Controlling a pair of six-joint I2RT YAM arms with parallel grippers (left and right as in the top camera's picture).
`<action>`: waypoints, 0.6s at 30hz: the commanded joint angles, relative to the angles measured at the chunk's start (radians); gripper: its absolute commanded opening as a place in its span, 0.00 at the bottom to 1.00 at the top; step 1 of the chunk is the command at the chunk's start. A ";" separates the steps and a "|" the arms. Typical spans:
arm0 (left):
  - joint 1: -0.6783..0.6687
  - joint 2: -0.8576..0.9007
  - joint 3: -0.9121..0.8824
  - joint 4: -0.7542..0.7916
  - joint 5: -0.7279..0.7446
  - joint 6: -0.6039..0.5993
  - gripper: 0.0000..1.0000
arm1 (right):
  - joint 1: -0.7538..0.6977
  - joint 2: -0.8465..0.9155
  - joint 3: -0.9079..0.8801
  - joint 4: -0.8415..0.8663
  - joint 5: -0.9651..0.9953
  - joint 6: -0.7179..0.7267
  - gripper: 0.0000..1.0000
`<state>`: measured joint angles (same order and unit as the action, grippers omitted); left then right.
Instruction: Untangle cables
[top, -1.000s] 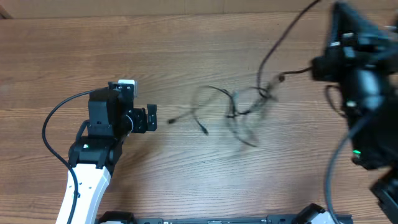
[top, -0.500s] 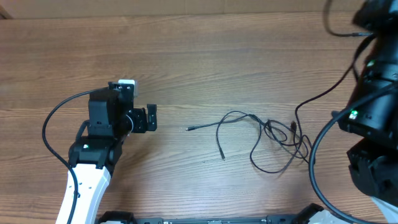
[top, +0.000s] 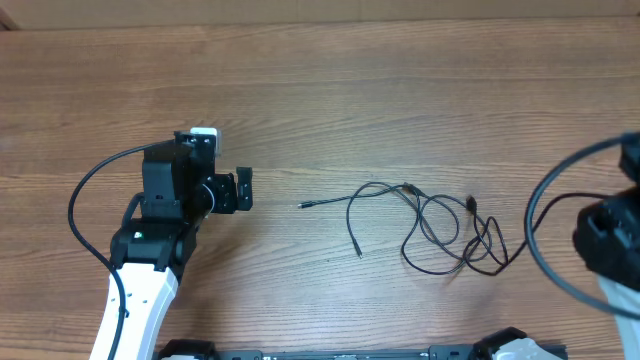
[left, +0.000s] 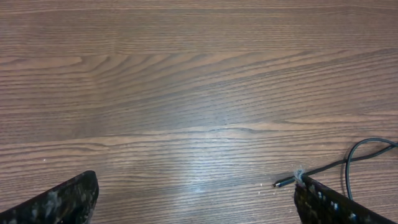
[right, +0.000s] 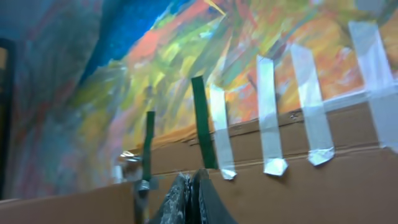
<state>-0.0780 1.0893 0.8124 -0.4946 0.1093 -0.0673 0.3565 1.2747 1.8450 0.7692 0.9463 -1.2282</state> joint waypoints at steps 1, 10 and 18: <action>0.001 -0.003 0.010 0.001 0.012 0.023 1.00 | -0.086 -0.005 0.011 0.002 0.046 0.076 0.04; 0.001 -0.003 0.010 0.001 0.014 0.019 1.00 | -0.102 0.017 0.010 -0.685 0.023 0.824 0.04; 0.001 -0.003 0.010 0.006 0.014 0.019 1.00 | 0.023 0.044 0.011 -0.730 0.018 0.858 0.04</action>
<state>-0.0776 1.0897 0.8124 -0.4938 0.1135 -0.0673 0.3359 1.3365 1.8503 0.0330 0.9726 -0.4068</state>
